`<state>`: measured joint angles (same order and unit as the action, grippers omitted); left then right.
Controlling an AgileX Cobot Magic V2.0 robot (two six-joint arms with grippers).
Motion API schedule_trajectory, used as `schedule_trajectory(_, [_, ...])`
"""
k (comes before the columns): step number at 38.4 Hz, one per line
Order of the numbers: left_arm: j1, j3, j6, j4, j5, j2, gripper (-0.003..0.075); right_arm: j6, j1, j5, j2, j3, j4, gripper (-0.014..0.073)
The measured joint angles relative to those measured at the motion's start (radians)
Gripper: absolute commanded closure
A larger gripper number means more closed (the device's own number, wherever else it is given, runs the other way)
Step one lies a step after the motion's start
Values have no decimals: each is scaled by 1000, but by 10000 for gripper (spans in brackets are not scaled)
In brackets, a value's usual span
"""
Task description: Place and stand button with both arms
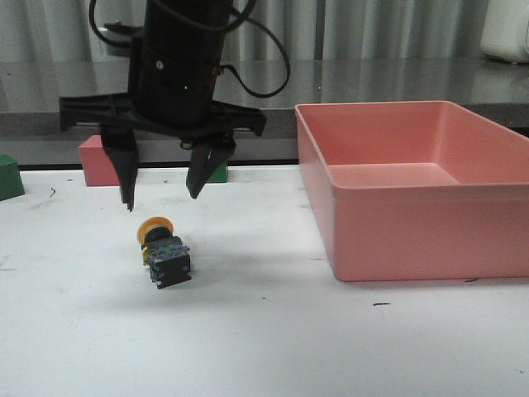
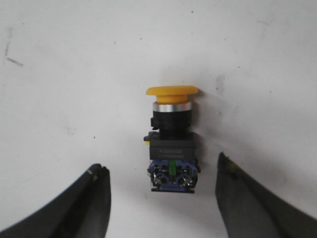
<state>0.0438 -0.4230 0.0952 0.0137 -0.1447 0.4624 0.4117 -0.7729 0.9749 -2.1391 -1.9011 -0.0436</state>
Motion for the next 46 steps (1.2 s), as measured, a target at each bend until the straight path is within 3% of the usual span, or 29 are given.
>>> schedule_trajectory(6, [0,0,0,0,0,0,103,2,0,34,12,0,1,498])
schedule_trajectory(12, [0,0,0,0,0,0,103,2,0,47,14,0,1,672])
schedule_trajectory(33, [0,0,0,0,0,0,103,-115,24,145,223,64,4,657])
schedule_trajectory(46, [0,0,0,0,0,0,103,-135,272,96,506,388,9,657])
